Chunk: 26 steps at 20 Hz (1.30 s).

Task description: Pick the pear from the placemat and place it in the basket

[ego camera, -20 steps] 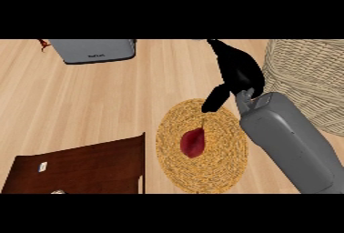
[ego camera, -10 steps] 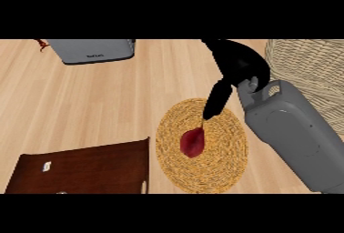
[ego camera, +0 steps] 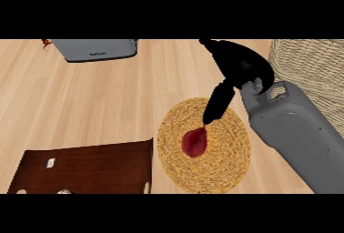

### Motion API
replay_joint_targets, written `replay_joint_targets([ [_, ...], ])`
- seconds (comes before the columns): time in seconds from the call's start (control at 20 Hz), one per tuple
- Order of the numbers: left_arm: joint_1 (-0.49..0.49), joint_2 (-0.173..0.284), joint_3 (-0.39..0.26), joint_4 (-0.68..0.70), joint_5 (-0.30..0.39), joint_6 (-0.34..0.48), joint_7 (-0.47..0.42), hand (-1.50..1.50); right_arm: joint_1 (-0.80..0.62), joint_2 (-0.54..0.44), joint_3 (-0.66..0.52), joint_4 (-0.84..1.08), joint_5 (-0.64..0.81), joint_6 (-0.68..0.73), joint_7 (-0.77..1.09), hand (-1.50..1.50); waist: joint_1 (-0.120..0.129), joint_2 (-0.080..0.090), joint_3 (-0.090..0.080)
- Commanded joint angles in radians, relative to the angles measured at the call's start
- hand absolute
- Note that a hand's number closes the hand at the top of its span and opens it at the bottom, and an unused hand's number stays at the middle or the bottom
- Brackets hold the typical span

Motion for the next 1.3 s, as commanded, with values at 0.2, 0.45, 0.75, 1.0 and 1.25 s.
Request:
replay_joint_targets([
  [0.2, -0.251, -0.088, -0.027, -0.053, 0.008, -0.01, -0.047, 0.0, 0.042, 0.042, 0.045, -0.034, 0.039, -0.036, 0.13, -1.5, -0.002, 0.011, -0.027],
  [0.45, -0.268, -0.091, -0.021, -0.052, 0.014, -0.015, -0.031, 0.0, 0.109, 0.021, 0.081, -0.017, 0.058, -0.018, 0.115, -1.5, -0.01, 0.015, -0.027],
  [0.75, -0.272, -0.086, -0.021, -0.056, 0.013, -0.036, -0.029, 0.0, 0.179, 0.048, 0.115, -0.009, 0.106, -0.076, 0.097, -1.5, 0.002, 0.017, -0.026],
  [1.0, -0.296, -0.101, -0.022, -0.052, 0.003, -0.017, -0.006, 0.0, 0.215, 0.051, 0.125, -0.007, 0.136, -0.092, 0.066, -1.5, 0.002, 0.021, -0.025],
  [1.25, -0.292, -0.101, -0.025, -0.027, -0.015, -0.026, -0.024, 0.0, 0.269, 0.061, 0.152, -0.013, 0.18, -0.119, 0.051, -1.5, 0.009, 0.018, -0.026],
])
